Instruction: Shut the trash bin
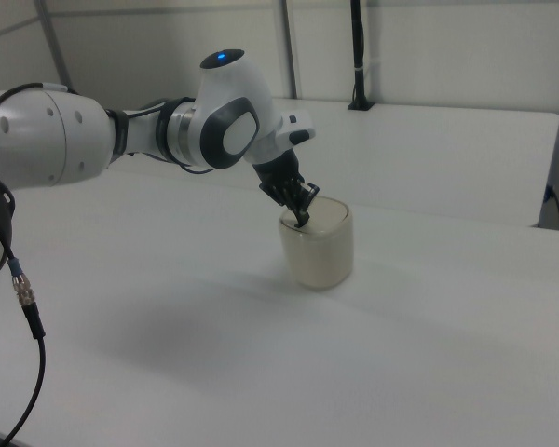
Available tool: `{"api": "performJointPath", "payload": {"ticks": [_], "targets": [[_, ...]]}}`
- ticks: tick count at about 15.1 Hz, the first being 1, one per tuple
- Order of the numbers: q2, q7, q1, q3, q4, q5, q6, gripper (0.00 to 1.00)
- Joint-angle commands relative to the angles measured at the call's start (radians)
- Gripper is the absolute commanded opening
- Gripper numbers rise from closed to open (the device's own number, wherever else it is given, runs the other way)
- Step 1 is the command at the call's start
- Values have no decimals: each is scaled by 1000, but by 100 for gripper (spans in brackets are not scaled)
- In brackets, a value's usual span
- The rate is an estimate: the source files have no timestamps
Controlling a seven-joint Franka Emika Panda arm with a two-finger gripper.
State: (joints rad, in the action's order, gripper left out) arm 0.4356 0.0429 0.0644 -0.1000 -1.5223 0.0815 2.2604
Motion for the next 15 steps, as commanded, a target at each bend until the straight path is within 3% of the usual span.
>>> {"api": "performJointPath", "payload": {"ticks": [1,8,11,15], "targets": [[2,-28,-6,-4,-12,-23,-15,0],[11,-26,-6,-4,-7,-29,-18,0],[-49,-24,-20,8,-4,-57,-65,0],[-138,-21,-95,9,10,-46,-215,0]]}}
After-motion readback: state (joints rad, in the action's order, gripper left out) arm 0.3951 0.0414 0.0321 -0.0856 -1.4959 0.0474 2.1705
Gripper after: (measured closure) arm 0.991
